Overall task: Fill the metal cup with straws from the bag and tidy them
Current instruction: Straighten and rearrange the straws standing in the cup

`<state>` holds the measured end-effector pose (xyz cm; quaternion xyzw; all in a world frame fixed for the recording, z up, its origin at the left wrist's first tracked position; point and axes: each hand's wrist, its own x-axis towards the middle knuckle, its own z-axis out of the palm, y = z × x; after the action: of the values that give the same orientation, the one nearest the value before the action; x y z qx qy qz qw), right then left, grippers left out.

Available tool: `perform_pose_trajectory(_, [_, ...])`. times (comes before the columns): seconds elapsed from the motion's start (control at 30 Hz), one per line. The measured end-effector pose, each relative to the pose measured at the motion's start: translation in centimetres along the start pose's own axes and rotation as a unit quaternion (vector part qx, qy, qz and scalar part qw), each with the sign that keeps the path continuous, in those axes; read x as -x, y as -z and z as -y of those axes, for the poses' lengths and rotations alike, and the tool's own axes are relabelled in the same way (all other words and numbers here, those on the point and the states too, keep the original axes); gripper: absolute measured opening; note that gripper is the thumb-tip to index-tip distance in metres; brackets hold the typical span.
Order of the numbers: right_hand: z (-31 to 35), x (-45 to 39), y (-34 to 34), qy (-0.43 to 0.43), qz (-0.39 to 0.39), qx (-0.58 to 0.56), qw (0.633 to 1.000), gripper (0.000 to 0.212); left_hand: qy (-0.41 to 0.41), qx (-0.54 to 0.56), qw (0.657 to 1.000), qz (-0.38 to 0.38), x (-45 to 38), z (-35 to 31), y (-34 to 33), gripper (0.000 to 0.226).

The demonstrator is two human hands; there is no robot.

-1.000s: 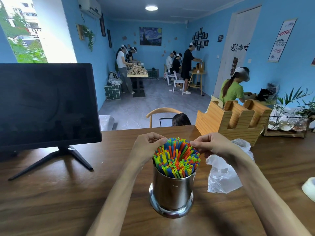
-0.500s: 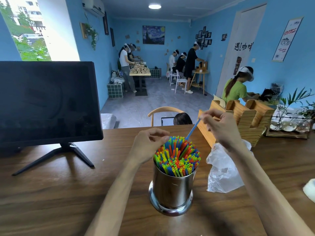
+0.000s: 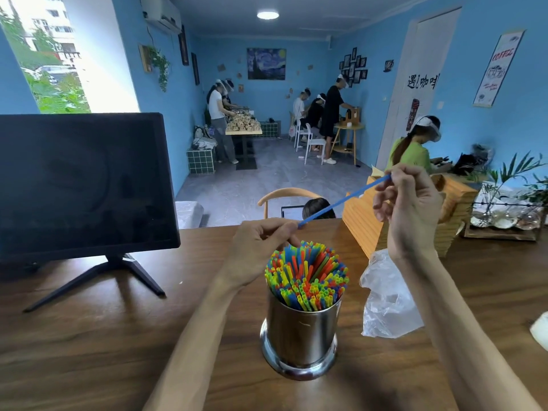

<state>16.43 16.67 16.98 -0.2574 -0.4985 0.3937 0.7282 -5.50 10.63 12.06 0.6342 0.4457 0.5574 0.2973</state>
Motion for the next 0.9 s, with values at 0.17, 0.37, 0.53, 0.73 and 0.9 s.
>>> perform_pose_trajectory(0.17, [-2.1,1.9,1.8,-0.087,0.098,0.051,0.990,0.024,0.007,0.133,0.975,-0.180,-0.4,-1.0,2.5,0.012])
perform_pose_trajectory(0.37, [-3.9,3.7,3.2,-0.074,0.307,0.234,0.920,0.014,-0.057,0.122,0.950,-0.283,-1.3,-1.8,3.2,0.010])
perform_pose_trajectory(0.53, [-4.7,3.4,3.1,-0.013,0.306,0.330,0.893,0.014,-0.105,0.083,0.956,-0.260,-1.3,-1.9,1.6,0.027])
perform_pose_trajectory(0.73, [-4.2,1.9,4.3,-0.146,0.372,0.379,0.834,0.003,-0.089,-0.054,0.988,-0.117,-0.7,-0.6,0.3,0.033])
perform_pose_trajectory(0.9, [-4.1,1.7,3.9,-0.113,0.356,0.392,0.841,0.003,-0.023,-0.217,0.976,0.000,0.1,1.3,-0.4,0.016])
